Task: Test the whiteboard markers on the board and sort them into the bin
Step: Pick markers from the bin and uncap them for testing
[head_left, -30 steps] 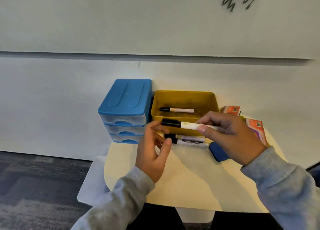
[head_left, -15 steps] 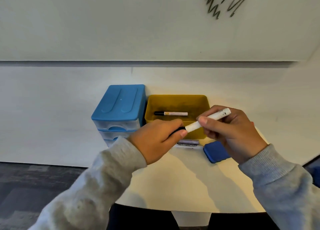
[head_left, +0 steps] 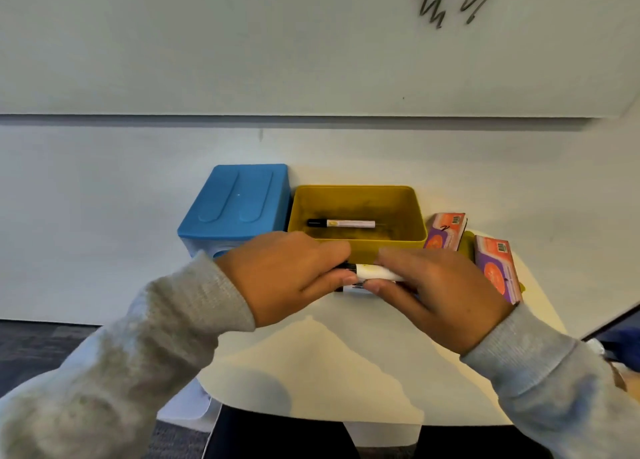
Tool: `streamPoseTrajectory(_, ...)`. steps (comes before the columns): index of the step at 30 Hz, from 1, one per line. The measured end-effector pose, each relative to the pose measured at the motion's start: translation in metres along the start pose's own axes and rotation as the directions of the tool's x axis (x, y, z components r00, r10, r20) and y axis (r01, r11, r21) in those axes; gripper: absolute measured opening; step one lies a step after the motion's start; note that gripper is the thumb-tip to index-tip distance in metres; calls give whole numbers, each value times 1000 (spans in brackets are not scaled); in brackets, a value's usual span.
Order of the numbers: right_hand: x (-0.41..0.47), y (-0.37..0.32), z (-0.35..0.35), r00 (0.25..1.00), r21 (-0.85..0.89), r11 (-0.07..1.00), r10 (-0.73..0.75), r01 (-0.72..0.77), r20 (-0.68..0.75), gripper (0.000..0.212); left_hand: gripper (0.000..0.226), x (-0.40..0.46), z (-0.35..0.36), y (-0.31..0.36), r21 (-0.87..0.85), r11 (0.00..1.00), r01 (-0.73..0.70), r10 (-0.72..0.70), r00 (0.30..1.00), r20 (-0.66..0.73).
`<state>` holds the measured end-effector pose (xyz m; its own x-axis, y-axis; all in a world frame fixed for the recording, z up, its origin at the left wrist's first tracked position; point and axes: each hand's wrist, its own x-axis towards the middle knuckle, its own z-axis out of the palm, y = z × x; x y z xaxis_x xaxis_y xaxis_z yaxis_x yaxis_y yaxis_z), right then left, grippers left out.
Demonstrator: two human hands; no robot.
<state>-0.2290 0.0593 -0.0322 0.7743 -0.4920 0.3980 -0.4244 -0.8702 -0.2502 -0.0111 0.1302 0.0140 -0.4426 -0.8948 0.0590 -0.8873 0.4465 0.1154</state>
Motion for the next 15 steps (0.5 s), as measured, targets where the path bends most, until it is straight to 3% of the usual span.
streamPoseTrajectory(5,-1,-2,8,970,-91,988,-143,128,-194,37,23,-8,-23,0,-109,994,-25,30,999,45)
streamPoseTrajectory(15,12,18,11,934,-240,934,-309,264,-178,37,24,-3,-16,-3,-331,941,74,-36,992,117)
